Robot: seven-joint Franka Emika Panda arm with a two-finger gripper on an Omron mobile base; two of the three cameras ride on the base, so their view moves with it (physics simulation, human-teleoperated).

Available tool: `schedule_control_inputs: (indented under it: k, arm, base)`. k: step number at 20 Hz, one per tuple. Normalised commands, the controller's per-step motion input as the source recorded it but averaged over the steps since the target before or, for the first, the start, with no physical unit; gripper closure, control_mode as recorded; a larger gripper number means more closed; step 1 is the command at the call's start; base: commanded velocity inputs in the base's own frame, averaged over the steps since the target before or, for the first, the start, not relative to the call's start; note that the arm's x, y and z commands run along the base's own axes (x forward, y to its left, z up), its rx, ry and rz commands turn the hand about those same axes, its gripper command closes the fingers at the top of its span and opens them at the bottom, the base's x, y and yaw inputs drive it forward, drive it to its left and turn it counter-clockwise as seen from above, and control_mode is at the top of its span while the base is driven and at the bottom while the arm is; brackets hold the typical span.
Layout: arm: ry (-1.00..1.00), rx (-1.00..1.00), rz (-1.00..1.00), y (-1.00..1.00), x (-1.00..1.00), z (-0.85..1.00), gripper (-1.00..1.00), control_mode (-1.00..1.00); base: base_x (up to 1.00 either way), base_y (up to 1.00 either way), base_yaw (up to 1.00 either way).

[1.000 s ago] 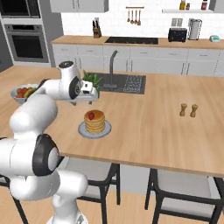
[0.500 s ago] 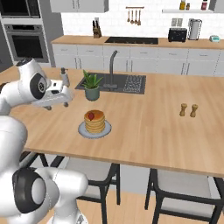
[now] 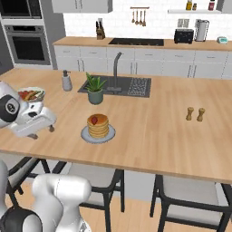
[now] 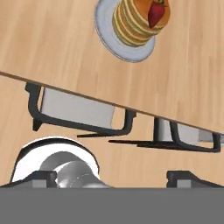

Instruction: Take the strawberry from the fridge and place it on top of the pancake, located on the dining counter.

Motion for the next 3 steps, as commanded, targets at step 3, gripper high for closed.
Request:
schedule_control_inputs:
  k: [3]
  arm:
    - [0.10,-0.07,0.00,0.00,-0.69,-0.33,-1.00,-1.00]
  base:
    - [0.00,0.00,0.00]
